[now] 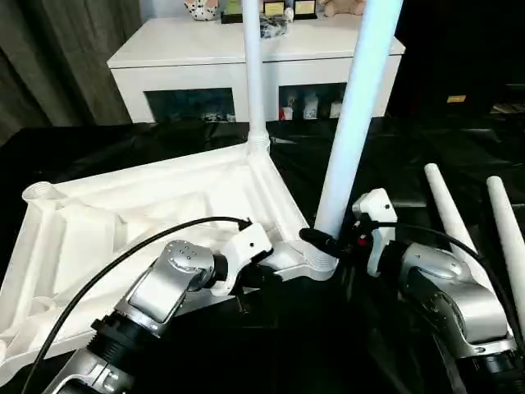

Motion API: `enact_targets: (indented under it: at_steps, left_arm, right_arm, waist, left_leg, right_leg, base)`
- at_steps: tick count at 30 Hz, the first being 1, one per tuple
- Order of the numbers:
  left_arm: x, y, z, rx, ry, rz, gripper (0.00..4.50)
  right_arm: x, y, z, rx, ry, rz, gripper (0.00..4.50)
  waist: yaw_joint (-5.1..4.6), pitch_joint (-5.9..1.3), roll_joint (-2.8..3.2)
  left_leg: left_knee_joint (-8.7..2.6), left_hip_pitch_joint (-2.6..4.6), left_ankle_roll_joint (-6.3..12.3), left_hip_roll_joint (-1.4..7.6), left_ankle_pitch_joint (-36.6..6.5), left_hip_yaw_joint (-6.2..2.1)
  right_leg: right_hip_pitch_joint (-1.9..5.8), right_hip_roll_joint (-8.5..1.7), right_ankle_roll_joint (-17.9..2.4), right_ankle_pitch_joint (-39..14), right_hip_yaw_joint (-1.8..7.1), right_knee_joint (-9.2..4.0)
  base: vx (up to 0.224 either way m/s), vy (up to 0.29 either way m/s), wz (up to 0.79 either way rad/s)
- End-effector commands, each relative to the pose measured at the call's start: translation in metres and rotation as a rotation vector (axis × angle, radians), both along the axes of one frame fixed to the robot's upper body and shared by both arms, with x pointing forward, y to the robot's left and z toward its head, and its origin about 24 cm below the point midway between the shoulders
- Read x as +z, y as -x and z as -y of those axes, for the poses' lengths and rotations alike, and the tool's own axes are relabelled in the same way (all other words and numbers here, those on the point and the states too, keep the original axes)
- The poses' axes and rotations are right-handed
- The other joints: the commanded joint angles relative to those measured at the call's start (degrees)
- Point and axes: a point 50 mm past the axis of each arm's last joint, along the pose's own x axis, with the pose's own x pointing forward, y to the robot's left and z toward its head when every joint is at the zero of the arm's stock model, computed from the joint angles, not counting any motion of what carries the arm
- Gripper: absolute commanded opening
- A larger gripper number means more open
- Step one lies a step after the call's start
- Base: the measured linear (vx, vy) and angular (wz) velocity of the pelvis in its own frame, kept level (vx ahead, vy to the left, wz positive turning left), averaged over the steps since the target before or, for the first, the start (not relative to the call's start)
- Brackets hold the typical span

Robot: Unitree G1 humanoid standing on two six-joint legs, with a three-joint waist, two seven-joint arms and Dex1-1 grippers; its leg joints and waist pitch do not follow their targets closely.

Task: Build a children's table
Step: Rotate leg to tighten

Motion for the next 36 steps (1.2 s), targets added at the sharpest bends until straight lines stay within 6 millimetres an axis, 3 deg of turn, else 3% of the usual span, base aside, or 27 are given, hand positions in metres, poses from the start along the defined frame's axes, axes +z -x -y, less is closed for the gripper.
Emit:
enact_targets:
  at_steps: [1,3,10,13,17,20,22,24,25,28,31,33,36]
  left_arm:
    - [-0.002,-0.003,-0.005,0.041,0.001,-0.007,0.0]
    - [-0.002,-0.003,-0.004,0.043,0.004,-0.005,0.0]
    - [-0.003,-0.003,-0.003,0.046,0.008,-0.007,0.0]
    - [-0.003,-0.007,-0.007,0.093,0.015,-0.004,0.0]
    - [-0.005,-0.02,-0.01,0.251,0.015,0.009,0.0]
    - [-0.009,-0.027,-0.003,0.364,0.007,-0.005,0.0]
    - [-0.012,-0.031,0.0,0.422,-0.005,-0.013,0.0]
    - [-0.015,-0.035,0.006,0.465,-0.012,-0.01,0.0]
    - [-0.016,-0.04,0.017,0.505,-0.014,-0.004,0.0]
    - [-0.014,-0.044,0.035,0.519,-0.001,0.0,0.0]
    - [-0.01,-0.045,0.059,0.534,0.032,-0.007,0.0]
    - [-0.01,-0.045,0.06,0.544,0.031,-0.006,0.0]
    - [-0.011,-0.047,0.058,0.571,0.03,-0.009,0.0]
  right_arm:
    - [-0.045,0.014,0.008,-0.045,0.036,-0.257,1.86]
    - [-0.046,0.014,0.009,-0.043,0.058,-0.254,1.86]
    - [-0.046,0.013,0.009,-0.036,0.086,-0.246,1.86]
    - [-0.048,0.008,0.009,-0.089,0.103,-0.226,1.86]
    - [-0.057,-0.011,0.011,-0.318,0.157,-0.207,1.86]
    - [-0.067,-0.023,0.011,-0.506,0.196,-0.228,1.86]
    - [-0.07,-0.027,0.008,-0.569,0.203,-0.231,1.86]
    - [-0.074,-0.031,0.004,-0.634,0.212,-0.249,1.86]
    - [-0.081,-0.037,-0.004,-0.705,0.229,-0.272,1.86]
    - [-0.086,-0.041,-0.015,-0.764,0.229,-0.307,1.86]
    - [-0.088,-0.048,-0.026,-0.832,0.259,-0.315,1.86]
    - [-0.088,-0.049,-0.028,-0.841,0.26,-0.316,1.86]
    - [-0.088,-0.052,-0.03,-0.867,0.267,-0.304,1.86]
  waist:
    - [0.15,-1.37,-0.25]
    - [0.21,-1.33,-0.05]
    - [0.2,-1.38,-0.46]
    - [0.08,-1.3,-0.43]
    - [-0.62,-1.13,-0.47]
    - [-1.61,-1.16,-0.37]
    - [-1.66,-1.08,-0.32]
    - [-1.69,-1.08,-0.31]
    - [-1.98,-1.02,-0.52]
    - [-1.92,-1.06,-0.59]
    - [-2.18,-1.05,-0.56]
    - [-2.19,-1.04,-0.53]
    - [-1.94,-1.04,-0.93]
  left_leg:
    - [-5.83,0.51,-1.82,5.14,-20.35,-2.77]
    - [-5.85,0.59,-1.89,5.16,-20.71,-2.79]
    - [-5.81,0.53,-1.65,5.16,-20.45,-2.78]
    - [-5.79,0.46,-1.68,5.04,-20.55,-2.76]
    - [-5.89,0.24,-2.66,4.8,-22.09,-2.94]
    - [-5.87,0.52,-4.38,4.6,-24.97,-3.46]
    - [-5.91,0.84,-4.48,4.64,-26.35,-3.32]
    - [-5.98,0.86,-4.34,4.54,-27.54,-3.36]
    - [-5.91,0.98,-4.51,4.39,-28.08,-3.26]
    - [-6.12,1.33,-4.5,4.51,-30.03,-3.56]
    - [-6.34,1.13,-4.93,4.39,-31.23,-3.73]
    - [-6.43,1.33,-4.95,4.4,-32.03,-3.7]
    - [-6.52,1.37,-4.34,4.31,-32.82,-3.58]
  right_leg:
    - [0.8,-3.83,-12.56,-9.8,2.55,-4.68]
    - [0.76,-3.85,-12.52,-10.61,2.54,-4.68]
    - [0.77,-3.88,-12.08,-11.72,2.59,-4.79]
    - [0.65,-3.91,-12.07,-13.19,2.58,-4.87]
    - [0.45,-3.96,-11.3,-17.32,2.49,-5.0]
    - [0.25,-4.07,-9.98,-22.17,2.35,-5.33]
    - [-0.24,-3.88,-9.21,-21.94,2.45,-5.72]
    - [-0.17,-3.83,-8.9,-22.33,2.43,-5.84]
    - [-0.56,-3.87,-9.04,-23.08,2.44,-6.0]
    - [-0.43,-3.93,-8.0,-24.73,2.31,-6.32]
    - [-0.37,-3.93,-7.66,-24.41,2.01,-6.34]
    - [-0.57,-3.8,-7.32,-24.37,2.03,-6.46]
    - [-0.84,-3.8,-6.48,-25.03,2.2,-6.73]
  base:
    - [0.0,0.0,0.0]
    - [0.0,0.0,0.0]
    - [0.0,0.0,0.0]
    - [0.0,0.0,0.0]
    - [0.0,0.0,0.0]
    - [0.0,0.0,0.0]
    - [0.0,0.0,0.0]
    - [0.0,0.0,0.0]
    - [0.0,0.0,0.0]
    - [0.0,0.0,0.0]
    - [0.0,0.0,0.0]
    - [0.0,0.0,0.0]
    - [0.0,0.0,0.0]
